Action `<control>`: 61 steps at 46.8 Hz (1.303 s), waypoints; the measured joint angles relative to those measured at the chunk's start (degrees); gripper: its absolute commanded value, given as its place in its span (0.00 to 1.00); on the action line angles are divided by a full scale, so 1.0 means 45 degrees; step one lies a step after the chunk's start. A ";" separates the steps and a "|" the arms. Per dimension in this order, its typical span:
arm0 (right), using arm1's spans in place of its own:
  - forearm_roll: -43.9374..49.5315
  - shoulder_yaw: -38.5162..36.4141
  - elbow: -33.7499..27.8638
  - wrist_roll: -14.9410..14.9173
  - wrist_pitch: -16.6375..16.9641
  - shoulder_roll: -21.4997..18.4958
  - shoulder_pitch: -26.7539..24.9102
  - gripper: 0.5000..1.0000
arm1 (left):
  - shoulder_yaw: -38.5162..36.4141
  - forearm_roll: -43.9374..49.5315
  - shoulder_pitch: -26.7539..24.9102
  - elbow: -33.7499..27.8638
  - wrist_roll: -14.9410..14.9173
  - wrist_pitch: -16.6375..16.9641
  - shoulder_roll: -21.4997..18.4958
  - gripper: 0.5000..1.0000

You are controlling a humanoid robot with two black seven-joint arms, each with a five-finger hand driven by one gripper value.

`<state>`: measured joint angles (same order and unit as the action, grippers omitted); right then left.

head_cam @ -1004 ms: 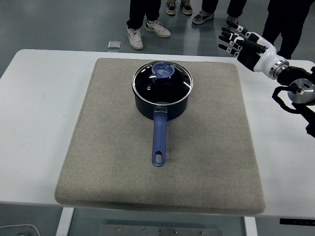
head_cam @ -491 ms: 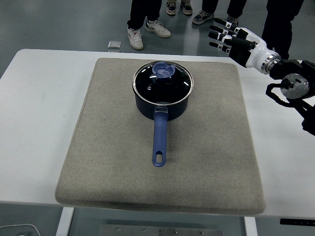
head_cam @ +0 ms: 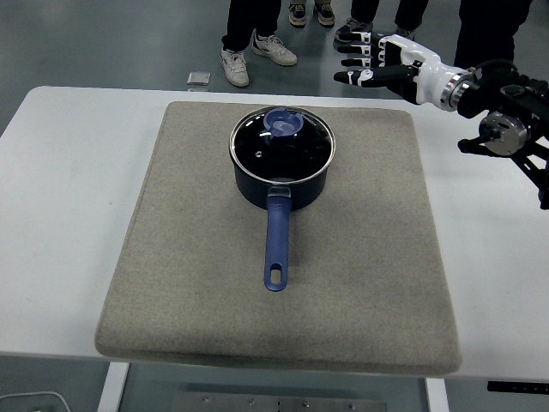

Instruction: Lift the pot lid and place it to the right of the pot.

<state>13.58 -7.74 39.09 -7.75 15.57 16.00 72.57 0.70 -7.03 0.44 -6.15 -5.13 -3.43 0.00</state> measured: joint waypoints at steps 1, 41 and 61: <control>0.0079 0.0170 0.0080 -0.0003 -0.0006 0.0007 0.0089 0.82 | 0.0000 0.0000 0.0001 0.0000 -0.0003 0.0001 0.0000 1.00; 0.5719 0.4769 0.1580 -0.0750 -0.0334 -0.0622 0.4033 0.81 | 0.0004 0.0001 -0.0003 0.0000 -0.0002 -0.0001 0.0000 1.00; 0.7721 0.6114 0.1476 -0.0805 -0.0521 -0.2163 0.4602 0.81 | 0.0001 0.0000 -0.0003 -0.0001 0.0001 0.0000 0.0000 1.00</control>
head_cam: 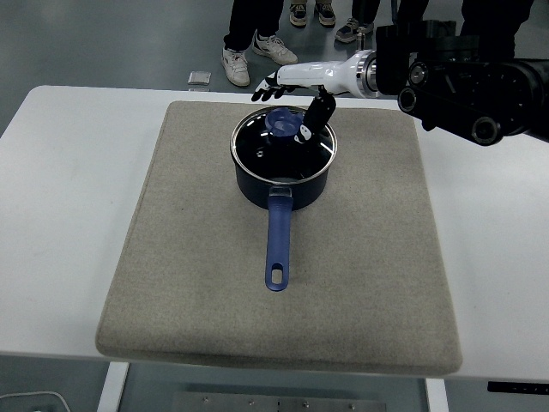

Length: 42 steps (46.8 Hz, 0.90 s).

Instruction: Lift the pot lid and place it to the right of the pot.

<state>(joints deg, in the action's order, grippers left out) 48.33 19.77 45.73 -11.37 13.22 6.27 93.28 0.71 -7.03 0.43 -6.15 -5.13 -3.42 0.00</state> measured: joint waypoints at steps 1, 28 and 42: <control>0.0039 0.0048 -0.0027 -0.0020 -0.0010 -0.0067 0.0010 0.81 | 0.0000 0.0001 0.0000 0.0000 -0.0001 0.0000 0.0000 1.00; 0.0873 0.0490 -0.0574 -0.0055 -0.0185 -0.0262 0.0262 0.80 | 0.0001 0.0000 0.0000 0.0000 -0.0002 -0.0001 0.0000 1.00; 0.0882 0.0837 -0.0839 -0.0065 -0.0203 -0.0679 0.0269 0.79 | 0.0003 0.0000 0.0000 0.0000 0.0002 -0.0001 0.0000 1.00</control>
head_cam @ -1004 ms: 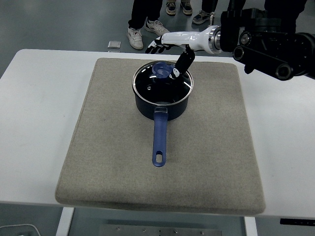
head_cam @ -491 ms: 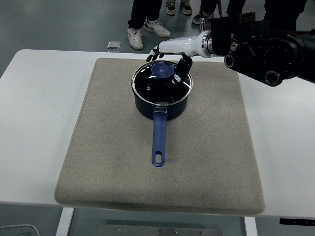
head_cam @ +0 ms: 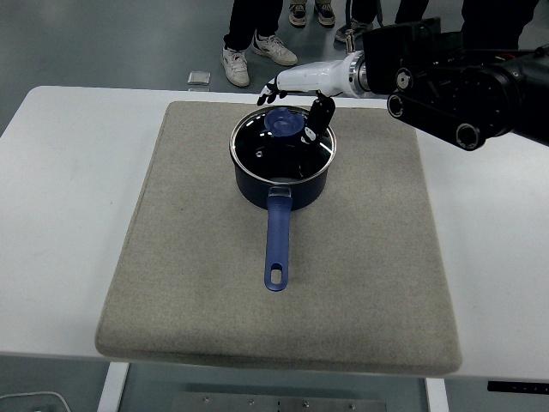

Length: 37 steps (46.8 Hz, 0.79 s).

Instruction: Lift the pot lid and place it to the right of the pot.

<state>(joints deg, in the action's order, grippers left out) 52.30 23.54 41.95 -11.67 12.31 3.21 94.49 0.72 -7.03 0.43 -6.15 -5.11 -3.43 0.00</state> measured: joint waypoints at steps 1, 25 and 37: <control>0.0000 0.0001 -0.0028 -0.0002 -0.0001 -0.0026 0.0000 0.79 | 0.0000 0.0000 -0.0001 0.0000 0.0001 0.0000 0.0000 1.00; 0.0008 0.0295 -0.0086 -0.0140 -0.0002 -0.0070 -0.0078 0.66 | -0.0001 -0.0002 0.0000 0.0000 -0.0003 0.0000 0.0000 1.00; 0.0001 0.0297 -0.0076 -0.0142 0.0036 -0.0048 -0.0008 0.59 | -0.0003 -0.0002 0.0001 0.0000 -0.0002 0.0000 0.0000 1.00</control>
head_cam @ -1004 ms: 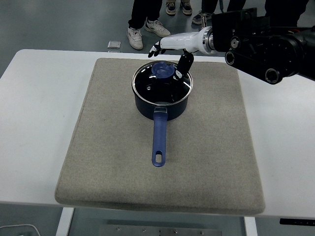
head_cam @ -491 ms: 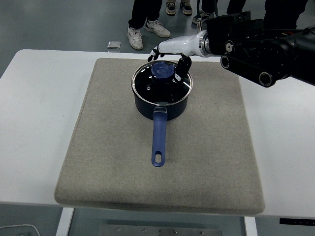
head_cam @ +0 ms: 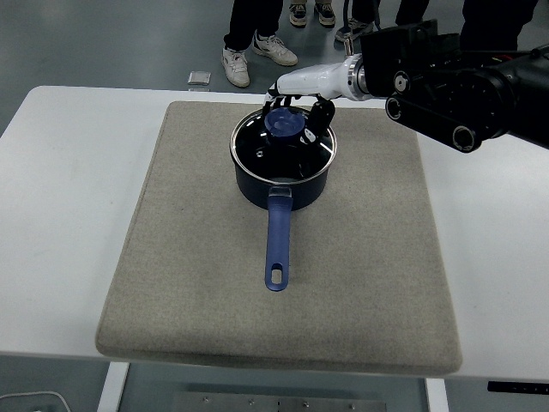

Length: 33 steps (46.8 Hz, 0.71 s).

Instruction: Lift the pot lid and place it to the right of the pot.

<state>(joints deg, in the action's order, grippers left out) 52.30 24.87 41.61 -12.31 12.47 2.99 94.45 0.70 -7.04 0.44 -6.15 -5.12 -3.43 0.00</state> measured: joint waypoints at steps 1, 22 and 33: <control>0.0000 0.0000 0.0004 0.0000 0.0001 0.0000 0.0000 0.59 | 0.0001 0.0000 -0.0001 0.0000 0.0000 0.0000 0.0000 1.00; -0.0002 -0.0008 0.0031 0.0000 0.0093 -0.0041 0.0068 0.57 | 0.0002 0.0000 0.0001 0.0000 0.0003 0.0000 0.0000 1.00; -0.0002 0.0018 0.0031 0.0000 0.0112 -0.0041 0.0050 0.50 | 0.0000 0.0000 0.0002 0.0000 0.0002 0.0000 0.0000 1.00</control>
<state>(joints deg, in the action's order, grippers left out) 52.29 24.96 41.75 -12.31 12.98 2.81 94.68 0.70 -7.04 0.44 -6.15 -5.11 -3.43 0.00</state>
